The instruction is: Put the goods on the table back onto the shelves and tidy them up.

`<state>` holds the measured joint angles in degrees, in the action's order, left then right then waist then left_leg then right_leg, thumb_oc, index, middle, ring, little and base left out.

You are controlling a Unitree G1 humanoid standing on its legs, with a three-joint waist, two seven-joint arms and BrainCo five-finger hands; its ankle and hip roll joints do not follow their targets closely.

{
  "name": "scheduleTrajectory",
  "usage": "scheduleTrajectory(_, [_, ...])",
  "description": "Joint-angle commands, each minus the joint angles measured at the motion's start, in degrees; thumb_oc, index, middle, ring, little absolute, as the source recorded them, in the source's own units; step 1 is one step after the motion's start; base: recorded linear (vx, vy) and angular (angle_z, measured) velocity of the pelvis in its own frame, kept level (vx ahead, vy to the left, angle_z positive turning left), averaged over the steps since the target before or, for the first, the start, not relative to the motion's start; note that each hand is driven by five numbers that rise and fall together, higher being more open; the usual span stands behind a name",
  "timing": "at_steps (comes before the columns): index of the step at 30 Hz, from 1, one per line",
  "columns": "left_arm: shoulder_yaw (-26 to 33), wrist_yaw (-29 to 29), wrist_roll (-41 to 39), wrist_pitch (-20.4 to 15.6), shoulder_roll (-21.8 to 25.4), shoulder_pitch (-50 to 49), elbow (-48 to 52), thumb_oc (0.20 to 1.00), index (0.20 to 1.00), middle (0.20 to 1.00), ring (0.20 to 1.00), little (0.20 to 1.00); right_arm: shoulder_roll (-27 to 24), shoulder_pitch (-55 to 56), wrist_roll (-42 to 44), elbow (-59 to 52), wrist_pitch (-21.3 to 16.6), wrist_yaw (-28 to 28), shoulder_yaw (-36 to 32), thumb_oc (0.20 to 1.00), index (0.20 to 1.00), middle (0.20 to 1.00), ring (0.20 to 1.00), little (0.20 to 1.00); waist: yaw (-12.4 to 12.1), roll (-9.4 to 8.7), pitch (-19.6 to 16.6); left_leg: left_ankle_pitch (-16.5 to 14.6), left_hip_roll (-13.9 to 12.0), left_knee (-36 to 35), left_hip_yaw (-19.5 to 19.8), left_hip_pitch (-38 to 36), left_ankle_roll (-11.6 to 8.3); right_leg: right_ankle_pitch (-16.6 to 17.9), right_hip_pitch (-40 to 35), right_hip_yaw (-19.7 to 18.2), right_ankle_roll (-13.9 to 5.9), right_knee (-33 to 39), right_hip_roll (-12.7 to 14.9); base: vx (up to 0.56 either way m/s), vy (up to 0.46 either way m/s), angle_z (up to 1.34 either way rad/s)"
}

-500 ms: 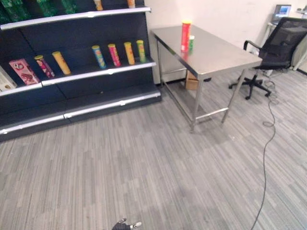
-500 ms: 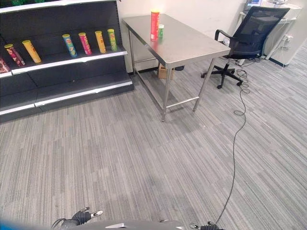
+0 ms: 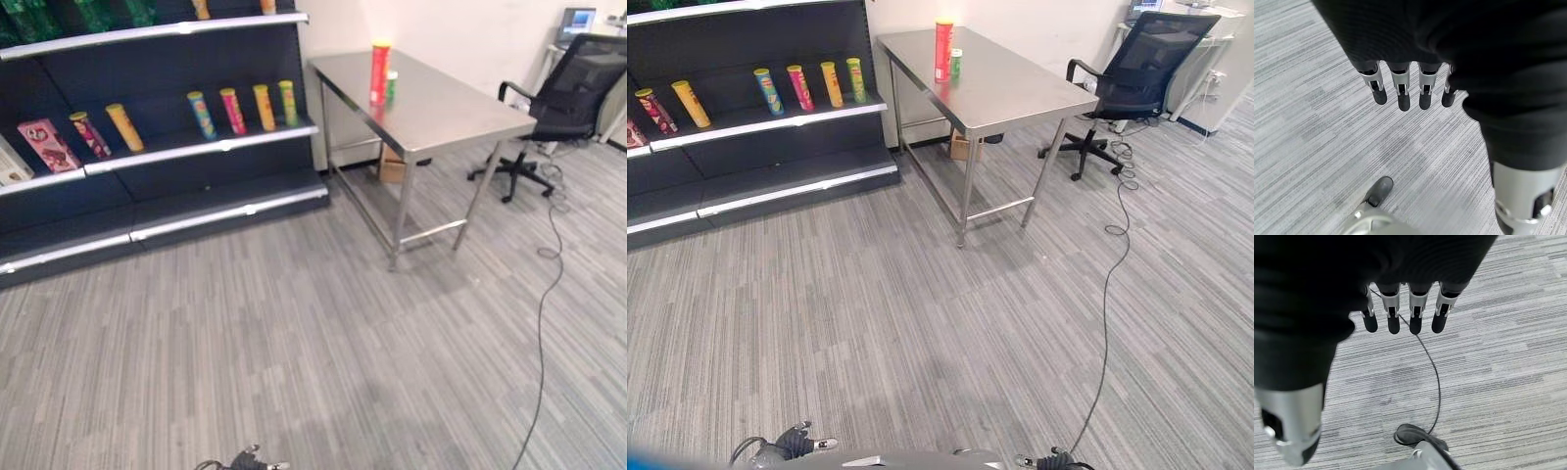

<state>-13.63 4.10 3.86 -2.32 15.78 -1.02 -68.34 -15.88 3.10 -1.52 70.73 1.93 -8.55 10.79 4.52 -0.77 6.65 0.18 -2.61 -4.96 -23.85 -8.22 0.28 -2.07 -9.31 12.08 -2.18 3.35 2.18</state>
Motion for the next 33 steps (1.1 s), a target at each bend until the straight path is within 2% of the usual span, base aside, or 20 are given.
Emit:
scheduleTrajectory(1, [-1.6, -0.1, 4.3, -0.4, 1.3, 4.6, -3.2, 1.0, 1.0, 1.0, 1.0, 1.0, -1.8, -4.2, -2.3, 3.4, 0.0, -0.1, 2.8, 1.0, 1.0, 1.0, 1.0, 1.0, 0.6, -0.7, -0.3, 0.2, -3.1, 0.4, 1.5, -0.4, -4.66, 2.0, 2.8, -0.4, -6.0, 0.4, 4.3, 0.0, 0.0, 0.0])
scheduleTrajectory(21, [-1.1, -0.6, 4.2, 0.2, 0.4, 3.7, -4.7, 1.0, 1.0, 1.0, 1.0, 1.0, -1.9, -5.4, -4.7, 2.4, 0.2, 0.5, 4.6, 1.0, 1.0, 1.0, 1.0, 1.0, -0.2, -1.27, -0.9, -0.1, -2.7, 0.0, 2.0, -0.6, -4.3, 2.7, 3.0, -0.7, -6.37, 0.9, 4.6, 0.0, 0.0, 0.0])
scheduleTrajectory(31, [-0.1, -0.3, 3.2, 0.4, 0.4, 3.2, -5.6, 1.0, 1.0, 1.0, 1.0, 1.0, -2.1, -6.5, -5.2, 2.1, 0.8, 0.5, 4.8, 1.0, 1.0, 1.0, 1.0, 1.0, -1.3, -1.33, 0.0, -0.9, -1.1, 0.1, 3.2, 0.2, -2.92, 3.2, 4.6, -1.7, -7.16, -0.5, 5.9, 0.01, 0.057, -0.02])
scheduleTrajectory(33, [0.2, -0.3, 2.8, 0.5, 0.3, 3.4, -5.7, 1.0, 1.0, 1.0, 1.0, 1.0, -2.1, -7.2, -4.7, 1.6, 0.8, 0.8, 4.5, 1.0, 1.0, 1.0, 1.0, 1.0, -1.4, -1.1, 0.6, -1.4, -0.1, 0.2, 3.7, 0.5, -2.01, 3.0, 6.2, -2.5, -7.6, -3.1, 6.8, 0.01, 0.119, -0.05])
